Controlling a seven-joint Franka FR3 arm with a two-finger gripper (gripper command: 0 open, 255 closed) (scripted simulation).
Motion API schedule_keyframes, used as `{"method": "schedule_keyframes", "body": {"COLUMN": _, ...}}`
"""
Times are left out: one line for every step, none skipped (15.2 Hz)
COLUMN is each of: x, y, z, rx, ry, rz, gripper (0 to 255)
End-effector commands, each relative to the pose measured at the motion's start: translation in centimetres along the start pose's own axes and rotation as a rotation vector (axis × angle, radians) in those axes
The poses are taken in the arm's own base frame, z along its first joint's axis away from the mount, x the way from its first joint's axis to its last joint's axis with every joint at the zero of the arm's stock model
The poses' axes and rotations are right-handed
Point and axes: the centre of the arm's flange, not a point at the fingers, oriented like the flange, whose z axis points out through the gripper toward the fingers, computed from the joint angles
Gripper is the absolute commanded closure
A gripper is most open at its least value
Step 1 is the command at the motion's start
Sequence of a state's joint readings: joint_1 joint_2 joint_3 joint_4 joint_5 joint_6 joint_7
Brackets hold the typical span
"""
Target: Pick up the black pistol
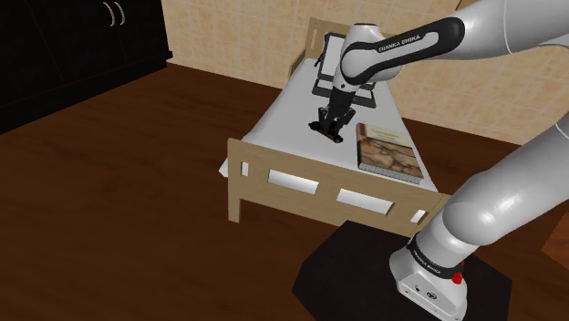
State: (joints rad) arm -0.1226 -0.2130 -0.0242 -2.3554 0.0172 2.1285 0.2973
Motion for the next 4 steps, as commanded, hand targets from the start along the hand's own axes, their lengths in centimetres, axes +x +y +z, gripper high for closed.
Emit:
{"method": "schedule_keyframes", "body": {"x": -0.02, "y": 0.06, "z": -1.12, "rx": 0.0, "ry": 0.0, "rz": 0.0, "gripper": 255}}
{"method": "schedule_keyframes", "body": {"x": -0.03, "y": 0.05, "z": -1.65, "rx": 0.0, "ry": 0.0, "rz": 0.0, "gripper": 255}}
{"method": "schedule_keyframes", "body": {"x": -0.04, "y": 0.06, "z": -1.73, "rx": 0.0, "ry": 0.0, "rz": 0.0, "gripper": 255}}
{"method": "schedule_keyframes", "body": {"x": -0.04, "y": 0.05, "z": -1.73, "rx": 0.0, "ry": 0.0, "rz": 0.0, "gripper": 255}}
